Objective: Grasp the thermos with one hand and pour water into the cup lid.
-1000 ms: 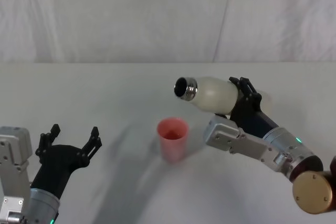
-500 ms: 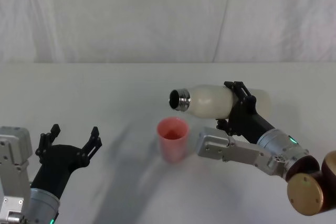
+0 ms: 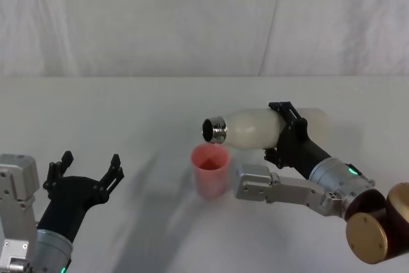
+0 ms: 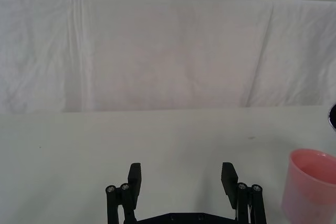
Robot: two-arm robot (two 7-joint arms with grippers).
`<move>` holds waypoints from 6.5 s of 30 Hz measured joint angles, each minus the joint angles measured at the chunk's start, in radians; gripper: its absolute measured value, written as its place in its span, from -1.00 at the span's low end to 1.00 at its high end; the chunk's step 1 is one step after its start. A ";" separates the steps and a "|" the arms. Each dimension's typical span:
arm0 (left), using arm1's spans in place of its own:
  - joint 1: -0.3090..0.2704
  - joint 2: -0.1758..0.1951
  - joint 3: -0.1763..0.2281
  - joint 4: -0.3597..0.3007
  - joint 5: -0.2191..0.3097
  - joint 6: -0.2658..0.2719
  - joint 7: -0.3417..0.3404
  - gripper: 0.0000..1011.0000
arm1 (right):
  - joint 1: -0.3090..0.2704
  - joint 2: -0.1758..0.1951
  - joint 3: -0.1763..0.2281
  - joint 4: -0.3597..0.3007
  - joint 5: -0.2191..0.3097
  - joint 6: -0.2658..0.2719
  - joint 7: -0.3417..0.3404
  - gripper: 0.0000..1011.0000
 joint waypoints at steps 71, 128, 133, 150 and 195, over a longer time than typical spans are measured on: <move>0.000 0.000 0.000 0.000 0.000 0.000 0.000 0.98 | 0.045 0.039 -0.054 0.013 -0.167 0.065 0.018 0.90; 0.000 0.000 0.000 0.000 0.000 0.000 0.000 0.98 | 0.059 0.063 -0.056 -0.015 -0.187 0.072 0.043 0.90; 0.000 0.000 0.000 0.000 0.000 0.000 0.000 0.98 | 0.060 0.063 -0.058 -0.015 -0.188 0.072 0.044 0.90; 0.000 0.000 0.000 0.000 0.000 0.000 0.000 0.98 | 0.062 0.064 -0.060 -0.017 -0.190 0.073 0.048 0.90; 0.000 0.000 0.000 0.000 0.000 0.000 0.000 0.98 | 0.058 0.068 -0.053 -0.019 -0.182 0.074 0.051 0.90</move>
